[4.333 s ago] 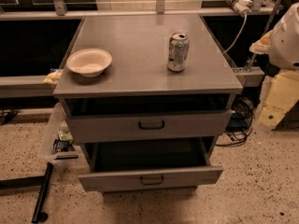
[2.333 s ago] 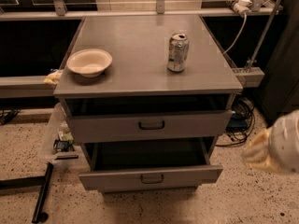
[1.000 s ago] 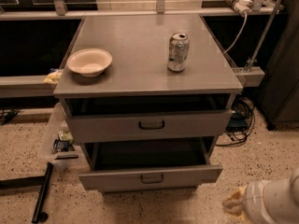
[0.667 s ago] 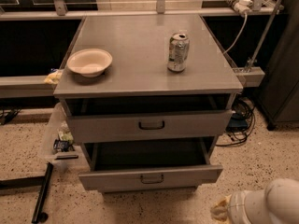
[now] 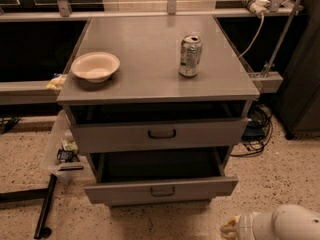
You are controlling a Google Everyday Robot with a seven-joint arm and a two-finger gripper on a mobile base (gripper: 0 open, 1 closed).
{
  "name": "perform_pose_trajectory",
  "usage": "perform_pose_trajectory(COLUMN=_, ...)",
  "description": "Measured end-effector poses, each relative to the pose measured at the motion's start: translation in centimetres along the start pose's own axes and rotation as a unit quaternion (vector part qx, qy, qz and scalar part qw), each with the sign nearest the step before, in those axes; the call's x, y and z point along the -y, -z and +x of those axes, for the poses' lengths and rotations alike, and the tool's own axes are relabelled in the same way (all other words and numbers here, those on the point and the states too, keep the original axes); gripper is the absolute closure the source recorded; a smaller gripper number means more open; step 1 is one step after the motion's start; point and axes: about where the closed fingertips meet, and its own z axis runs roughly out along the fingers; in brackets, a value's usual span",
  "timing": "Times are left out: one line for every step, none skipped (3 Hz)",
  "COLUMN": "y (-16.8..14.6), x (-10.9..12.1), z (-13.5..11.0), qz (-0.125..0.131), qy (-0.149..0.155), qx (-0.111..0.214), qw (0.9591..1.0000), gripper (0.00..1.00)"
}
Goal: Close middle drawer
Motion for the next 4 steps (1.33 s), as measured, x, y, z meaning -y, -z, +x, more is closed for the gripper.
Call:
perform_pose_trajectory(y=-3.3, x=0.1, z=1.5, qz=0.024, qy=0.026, qx=0.008, qw=0.9993, gripper=1.00)
perform_pose_trajectory(y=-10.0, x=1.4, z=2.9, qz=0.046, qy=0.044, qx=0.048, qw=0.9968, gripper=1.00)
perform_pose_trajectory(y=-10.0, x=1.4, z=2.9, qz=0.046, qy=0.044, qx=0.048, qw=0.9968, gripper=1.00)
perform_pose_trajectory(y=-10.1, x=1.7, z=3.0, qz=0.067, qy=0.058, qx=0.043, qw=0.9952, gripper=1.00)
